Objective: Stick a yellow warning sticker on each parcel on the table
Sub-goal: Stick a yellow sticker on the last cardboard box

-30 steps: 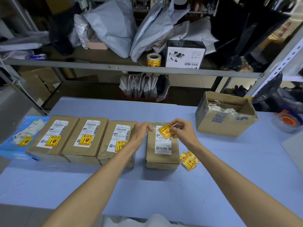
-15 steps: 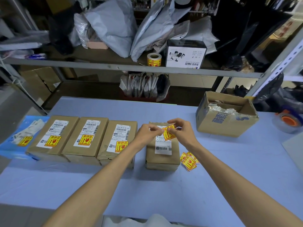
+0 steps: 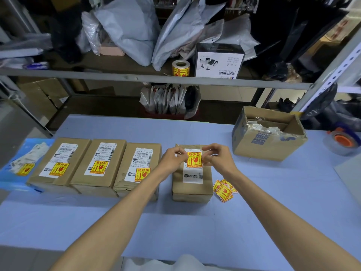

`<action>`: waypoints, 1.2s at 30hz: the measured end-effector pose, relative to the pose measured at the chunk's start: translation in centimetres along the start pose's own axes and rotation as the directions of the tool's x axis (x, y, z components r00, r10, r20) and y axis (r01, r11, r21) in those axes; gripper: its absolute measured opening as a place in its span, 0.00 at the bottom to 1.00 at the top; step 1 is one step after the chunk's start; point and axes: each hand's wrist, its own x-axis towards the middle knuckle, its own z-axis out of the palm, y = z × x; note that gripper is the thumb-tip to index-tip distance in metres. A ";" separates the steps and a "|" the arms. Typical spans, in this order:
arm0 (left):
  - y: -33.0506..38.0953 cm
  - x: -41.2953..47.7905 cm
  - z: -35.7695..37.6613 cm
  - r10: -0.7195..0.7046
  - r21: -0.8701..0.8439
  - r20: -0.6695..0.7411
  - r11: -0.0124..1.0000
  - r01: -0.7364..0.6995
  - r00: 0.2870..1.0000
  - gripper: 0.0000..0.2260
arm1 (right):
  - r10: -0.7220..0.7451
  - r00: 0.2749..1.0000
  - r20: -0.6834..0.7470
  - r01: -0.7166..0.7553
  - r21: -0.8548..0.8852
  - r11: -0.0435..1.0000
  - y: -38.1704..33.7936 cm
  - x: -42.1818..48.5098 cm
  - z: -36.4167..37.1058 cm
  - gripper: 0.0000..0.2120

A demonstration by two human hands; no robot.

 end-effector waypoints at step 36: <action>-2.1 -1.4 4.4 -0.203 0.188 -0.155 0.955 0.230 0.967 0.21 | 0.117 0.989 -0.090 -0.126 -0.099 0.987 5.7 -0.5 0.4 0.10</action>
